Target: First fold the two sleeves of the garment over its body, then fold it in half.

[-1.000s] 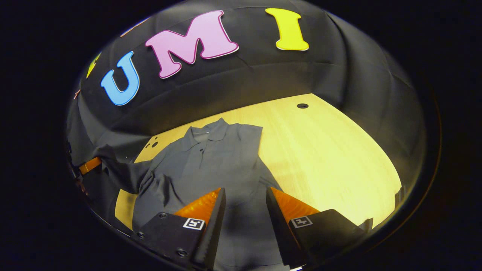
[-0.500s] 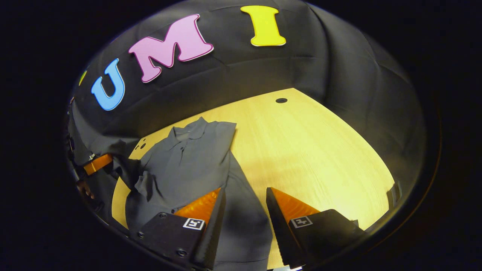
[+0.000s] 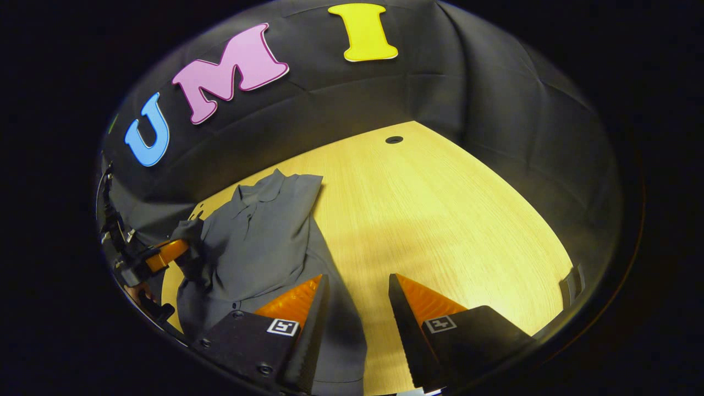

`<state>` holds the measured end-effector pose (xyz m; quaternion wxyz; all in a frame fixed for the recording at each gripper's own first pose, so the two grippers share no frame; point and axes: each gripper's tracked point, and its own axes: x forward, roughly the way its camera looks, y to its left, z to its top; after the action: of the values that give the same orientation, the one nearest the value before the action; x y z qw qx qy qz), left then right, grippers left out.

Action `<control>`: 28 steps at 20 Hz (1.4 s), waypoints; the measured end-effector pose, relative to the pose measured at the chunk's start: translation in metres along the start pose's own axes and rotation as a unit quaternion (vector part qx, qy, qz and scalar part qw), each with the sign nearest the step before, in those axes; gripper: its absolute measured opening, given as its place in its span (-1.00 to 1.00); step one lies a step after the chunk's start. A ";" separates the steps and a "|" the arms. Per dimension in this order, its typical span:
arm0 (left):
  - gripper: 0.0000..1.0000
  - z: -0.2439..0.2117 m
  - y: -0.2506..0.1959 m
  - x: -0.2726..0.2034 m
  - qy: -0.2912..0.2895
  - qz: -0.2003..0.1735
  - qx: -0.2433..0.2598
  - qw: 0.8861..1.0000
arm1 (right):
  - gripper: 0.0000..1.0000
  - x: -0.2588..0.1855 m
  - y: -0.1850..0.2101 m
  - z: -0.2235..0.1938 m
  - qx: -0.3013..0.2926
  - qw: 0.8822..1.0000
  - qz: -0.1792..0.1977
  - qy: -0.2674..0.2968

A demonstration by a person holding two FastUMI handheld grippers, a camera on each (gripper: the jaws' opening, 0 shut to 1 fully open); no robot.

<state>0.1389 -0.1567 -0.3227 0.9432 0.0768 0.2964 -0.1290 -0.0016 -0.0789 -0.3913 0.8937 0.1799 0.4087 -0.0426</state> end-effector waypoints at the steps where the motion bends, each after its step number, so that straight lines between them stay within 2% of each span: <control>1: -0.86 -0.004 -0.005 0.004 0.004 0.000 0.004 1.000 | 0.35 0.001 -0.002 -0.001 0.001 1.000 0.000 0.002; 5: -0.80 -0.023 -0.025 0.023 0.026 -0.013 0.015 0.999 | 0.35 0.005 -0.007 -0.004 -0.002 1.000 0.002 0.011; 7: -0.68 -0.032 -0.039 0.028 0.040 -0.031 0.019 0.999 | 0.36 0.008 -0.008 -0.005 -0.002 1.000 0.003 0.015; 9: -0.41 -0.037 -0.049 0.029 0.046 -0.046 0.021 0.998 | 0.36 0.010 -0.010 -0.006 -0.002 1.000 0.003 0.017; 10: -0.34 -0.039 -0.054 0.030 0.048 -0.053 0.020 0.997 | 0.36 0.010 -0.011 -0.006 -0.002 1.000 0.003 0.018; 11: -0.34 -0.039 -0.061 0.030 0.048 -0.063 0.019 0.997 | 0.39 0.010 -0.012 -0.006 -0.002 1.000 0.003 0.019; 12: -0.19 -0.040 -0.069 0.030 0.048 -0.076 0.017 0.996 | 0.42 0.011 -0.013 -0.007 -0.001 1.000 0.003 0.021; 16: -0.02 -0.042 -0.098 0.019 0.051 -0.138 0.008 0.989 | 0.44 0.009 -0.014 -0.008 -0.001 1.000 0.002 0.021; 17: -0.09 -0.041 -0.107 0.013 0.051 -0.159 -0.002 0.986 | 0.45 0.007 -0.014 -0.008 -0.001 1.000 0.003 0.020; 18: 0.21 -0.040 -0.112 0.010 0.049 -0.171 -0.012 0.984 | 0.45 0.006 -0.012 -0.009 -0.001 1.000 0.004 0.021; 19: 0.24 -0.037 -0.115 0.005 0.046 -0.181 -0.018 0.982 | 0.44 0.005 -0.011 -0.011 -0.001 1.000 0.005 0.021; 20: 0.59 -0.036 -0.115 0.000 0.039 -0.183 -0.022 0.982 | 0.45 0.004 -0.008 -0.012 -0.002 1.000 0.006 0.021; 22: 0.92 -0.033 -0.112 -0.008 0.030 -0.179 -0.030 0.983 | 0.45 -0.001 -0.004 -0.017 -0.006 1.000 0.008 0.023; 25: 0.93 -0.034 -0.103 -0.022 0.029 -0.167 -0.030 0.985 | 0.45 -0.010 0.004 -0.027 -0.010 1.000 0.012 0.027; 26: 0.86 -0.033 -0.097 -0.028 0.026 -0.164 -0.029 0.986 | 0.46 -0.014 0.007 -0.030 -0.012 0.999 0.015 0.028; 28: 0.94 -0.031 -0.087 -0.043 0.019 -0.162 -0.029 0.986 | 0.49 -0.021 0.014 -0.039 -0.017 0.999 0.020 0.033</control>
<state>0.0625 -0.2243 -0.3291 0.9059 0.0024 0.3263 -0.2700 -0.0409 -0.0535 -0.3951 0.8833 0.1743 0.4351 -0.0118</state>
